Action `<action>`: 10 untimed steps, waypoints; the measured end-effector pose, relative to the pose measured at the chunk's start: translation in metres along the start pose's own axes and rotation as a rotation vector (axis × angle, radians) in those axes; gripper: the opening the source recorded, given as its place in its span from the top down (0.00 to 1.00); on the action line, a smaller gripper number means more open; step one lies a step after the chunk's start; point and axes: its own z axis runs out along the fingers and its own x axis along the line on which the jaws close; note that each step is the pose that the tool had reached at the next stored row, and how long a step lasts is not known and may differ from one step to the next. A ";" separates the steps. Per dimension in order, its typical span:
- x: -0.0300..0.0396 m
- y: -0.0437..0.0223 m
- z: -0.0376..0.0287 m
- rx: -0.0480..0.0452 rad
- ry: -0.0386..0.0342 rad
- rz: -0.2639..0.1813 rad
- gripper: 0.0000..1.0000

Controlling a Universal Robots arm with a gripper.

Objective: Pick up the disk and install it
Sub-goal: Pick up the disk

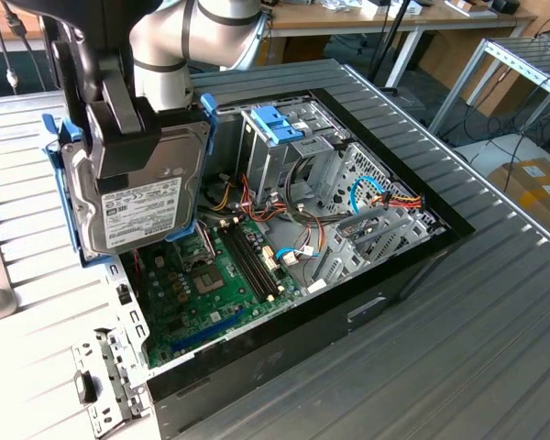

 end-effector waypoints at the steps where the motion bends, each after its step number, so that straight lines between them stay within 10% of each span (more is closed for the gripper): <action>1: 0.0002 -0.0005 0.0000 0.0000 -0.0001 0.000 0.63; 10: 0.0020 -0.0046 0.0000 0.0000 0.0000 0.000 0.63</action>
